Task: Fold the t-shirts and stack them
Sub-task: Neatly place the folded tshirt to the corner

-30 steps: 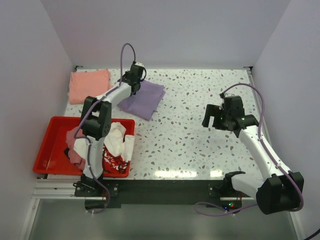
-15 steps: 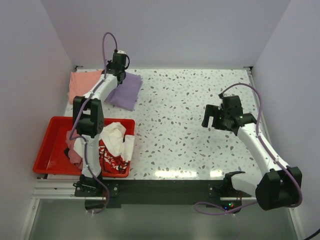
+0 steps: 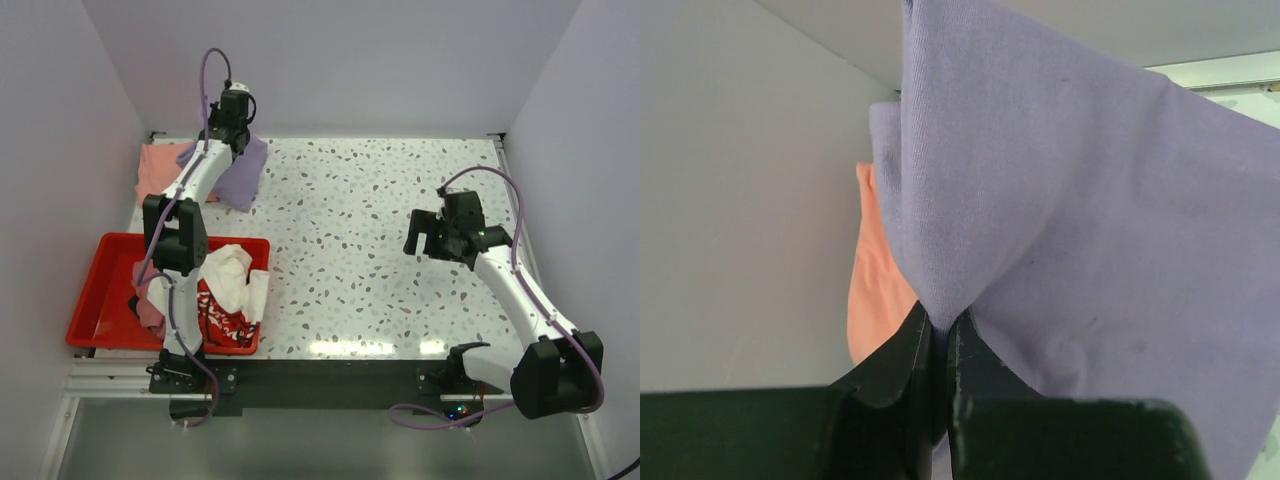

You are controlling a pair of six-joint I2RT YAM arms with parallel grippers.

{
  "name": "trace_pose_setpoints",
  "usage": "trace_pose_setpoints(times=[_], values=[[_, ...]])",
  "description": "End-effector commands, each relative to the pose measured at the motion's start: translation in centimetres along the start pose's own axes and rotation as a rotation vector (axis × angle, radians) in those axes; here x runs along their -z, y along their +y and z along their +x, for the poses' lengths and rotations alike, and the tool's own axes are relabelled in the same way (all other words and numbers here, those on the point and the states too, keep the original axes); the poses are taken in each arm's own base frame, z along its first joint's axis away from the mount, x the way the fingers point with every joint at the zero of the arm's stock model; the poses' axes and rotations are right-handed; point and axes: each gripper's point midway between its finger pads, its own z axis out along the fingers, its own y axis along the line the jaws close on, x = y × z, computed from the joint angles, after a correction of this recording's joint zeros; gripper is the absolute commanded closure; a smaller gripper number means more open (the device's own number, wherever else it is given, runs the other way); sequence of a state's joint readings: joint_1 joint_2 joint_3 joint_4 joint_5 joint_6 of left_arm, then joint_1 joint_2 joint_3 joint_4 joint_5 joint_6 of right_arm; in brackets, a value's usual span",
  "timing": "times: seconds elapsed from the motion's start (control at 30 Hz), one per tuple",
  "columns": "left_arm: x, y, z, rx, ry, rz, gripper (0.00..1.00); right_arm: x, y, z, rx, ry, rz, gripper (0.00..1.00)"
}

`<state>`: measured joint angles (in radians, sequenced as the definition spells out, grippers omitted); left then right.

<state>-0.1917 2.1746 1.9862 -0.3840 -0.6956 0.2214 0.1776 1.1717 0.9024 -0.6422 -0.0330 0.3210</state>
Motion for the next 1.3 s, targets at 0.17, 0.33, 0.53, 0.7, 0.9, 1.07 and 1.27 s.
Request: trace_pose_setpoints(times=[0.17,0.33,0.53,0.7,0.9,1.07,1.27], values=[[3.4,6.6,-5.2,0.059,-0.116,-0.118,1.0,0.0,-0.3,-0.9,0.001,-0.033,0.021,0.01],[4.6,8.2,-6.6,0.075,-0.148,-0.138,1.0,-0.2,-0.3,-0.9,-0.002,-0.025,0.024,0.01],[5.5,9.6,-7.3,0.083,-0.171,-0.167,1.0,-0.4,-0.4,-0.7,-0.002,-0.013,0.028,0.01],[6.1,10.7,-8.1,0.097,-0.187,-0.19,1.0,-0.4,-0.4,-0.7,-0.003,-0.012,0.029,0.01],[6.2,11.3,-8.3,0.107,-0.196,-0.199,1.0,-0.4,-0.8,-0.7,-0.004,-0.014,0.052,0.01],[4.3,11.1,-6.5,0.093,-0.161,-0.228,1.0,-0.5,-0.9,-0.6,-0.003,-0.005,0.059,0.01],[0.7,11.5,-2.9,0.07,-0.088,-0.288,1.0,-0.5,-1.2,-0.8,-0.006,-0.01,0.078,0.01]])
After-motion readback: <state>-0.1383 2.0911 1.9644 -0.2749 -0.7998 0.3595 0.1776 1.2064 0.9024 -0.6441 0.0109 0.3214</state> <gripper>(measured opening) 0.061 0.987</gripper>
